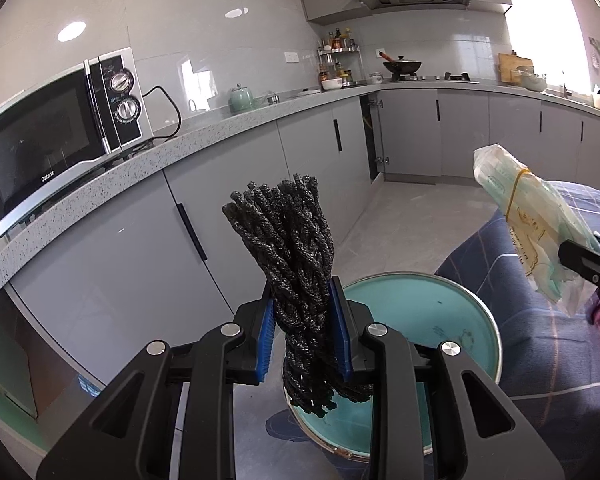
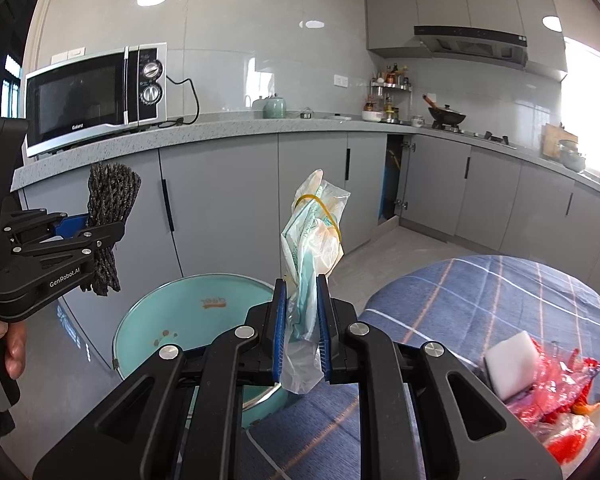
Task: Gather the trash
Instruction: 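Carry the black rope bundle with the left tool over the teal bin, then open the left tool to drop the rope while the right tool drops the mask bag into the bin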
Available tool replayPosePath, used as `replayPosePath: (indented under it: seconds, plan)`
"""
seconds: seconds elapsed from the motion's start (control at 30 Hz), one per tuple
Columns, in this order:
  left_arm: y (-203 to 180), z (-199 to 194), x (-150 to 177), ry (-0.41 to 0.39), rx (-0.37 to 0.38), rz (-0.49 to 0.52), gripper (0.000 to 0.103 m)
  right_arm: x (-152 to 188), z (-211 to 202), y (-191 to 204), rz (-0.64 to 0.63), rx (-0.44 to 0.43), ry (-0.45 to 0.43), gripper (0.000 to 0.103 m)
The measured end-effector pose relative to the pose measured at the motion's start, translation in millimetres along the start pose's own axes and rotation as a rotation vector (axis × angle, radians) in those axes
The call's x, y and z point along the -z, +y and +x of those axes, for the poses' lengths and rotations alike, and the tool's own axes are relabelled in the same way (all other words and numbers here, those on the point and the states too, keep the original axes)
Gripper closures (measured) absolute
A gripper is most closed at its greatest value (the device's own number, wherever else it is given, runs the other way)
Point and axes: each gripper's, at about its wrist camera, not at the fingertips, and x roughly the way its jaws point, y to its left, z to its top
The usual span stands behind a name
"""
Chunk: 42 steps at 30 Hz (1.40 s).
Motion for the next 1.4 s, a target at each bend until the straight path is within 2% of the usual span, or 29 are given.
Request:
replayPosePath:
  seconds: [0.43, 0.5, 0.53, 0.6, 1.4]
  plan:
    - [1.3, 5.7, 2.9, 0.015, 0.013, -0.005, 0.074, 3.6, 17.5, 15.0, -0.043, -0.046, 0.050, 0.087]
    - [0.8, 4.7, 2.8, 0.009, 0.006, -0.006, 0.055, 4.1, 19.4, 17.3, -0.051, -0.057, 0.055, 0.083]
    - [0.3, 3.5, 3.0, 0.002, 0.002, -0.006, 0.045, 4.5, 20.1, 18.4, -0.051, -0.064, 0.056, 0.074]
    - [-1.5, 1.9, 2.9, -0.004, 0.005, 0.002, 0.044, 5.8, 21.9, 19.0, -0.054, -0.069, 0.062, 0.069]
    - [4.3, 3.6, 2.3, -0.001, -0.014, -0.012, 0.043, 8.9, 20.7, 19.4, -0.044, -0.082, 0.074, 0.063]
